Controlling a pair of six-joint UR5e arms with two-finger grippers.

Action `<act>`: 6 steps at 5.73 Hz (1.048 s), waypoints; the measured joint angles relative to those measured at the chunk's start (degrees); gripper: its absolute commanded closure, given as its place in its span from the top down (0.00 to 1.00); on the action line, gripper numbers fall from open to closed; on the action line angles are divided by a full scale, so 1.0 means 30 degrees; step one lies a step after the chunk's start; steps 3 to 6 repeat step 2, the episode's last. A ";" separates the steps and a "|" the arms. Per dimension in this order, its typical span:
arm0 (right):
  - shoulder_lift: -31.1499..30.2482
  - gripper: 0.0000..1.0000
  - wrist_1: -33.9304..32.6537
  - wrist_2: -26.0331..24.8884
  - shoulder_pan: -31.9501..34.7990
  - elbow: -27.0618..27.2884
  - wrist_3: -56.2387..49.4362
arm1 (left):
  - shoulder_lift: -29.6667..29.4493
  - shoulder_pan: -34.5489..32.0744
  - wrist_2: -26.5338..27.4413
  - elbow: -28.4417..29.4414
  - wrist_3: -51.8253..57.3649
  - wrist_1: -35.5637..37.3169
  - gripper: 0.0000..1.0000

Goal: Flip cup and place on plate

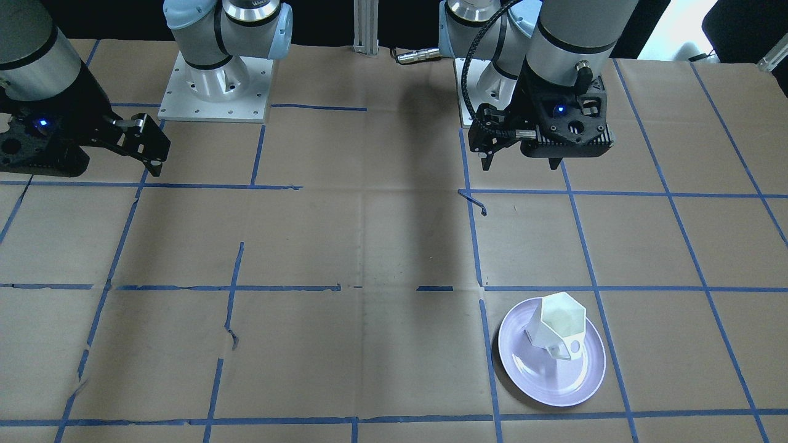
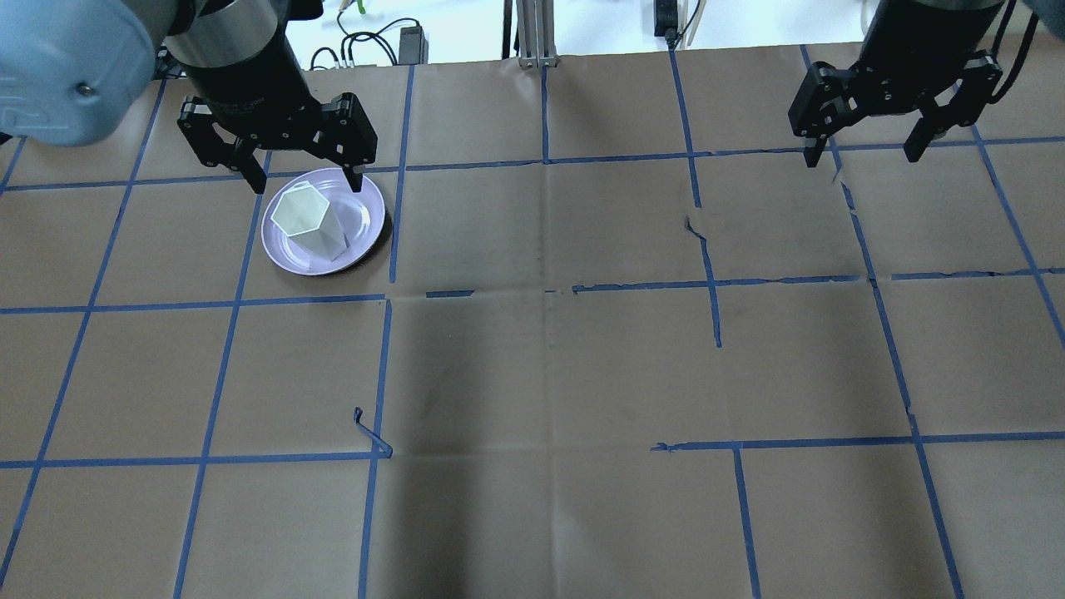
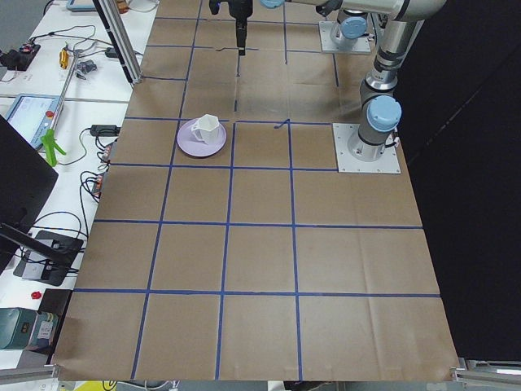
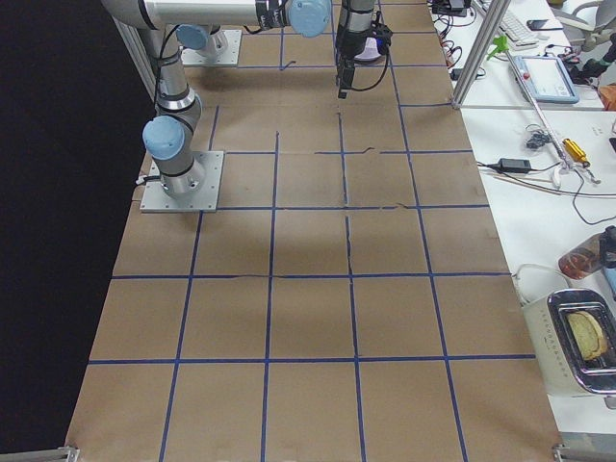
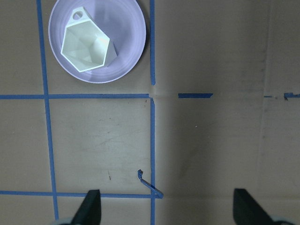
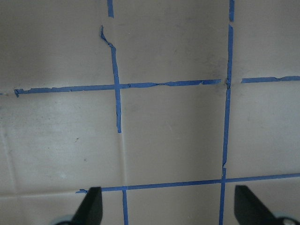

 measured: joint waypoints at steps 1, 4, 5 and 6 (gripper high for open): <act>0.0000 1.00 0.0005 0.0000 0.0000 0.0000 -0.0001 | 0.0003 0.0021 -0.0162 -0.0009 0.0058 -0.0005 0.99; 0.0000 1.00 0.0007 0.0000 0.0000 0.0000 0.0000 | -0.0007 0.0057 -0.0471 -0.0012 0.0143 -0.0007 0.99; 0.0000 1.00 0.0007 0.0000 0.0000 0.0000 0.0000 | -0.0007 0.0057 -0.0471 -0.0012 0.0143 -0.0007 0.99; 0.0000 1.00 0.0007 0.0000 0.0000 0.0000 0.0000 | -0.0007 0.0057 -0.0471 -0.0012 0.0143 -0.0007 0.99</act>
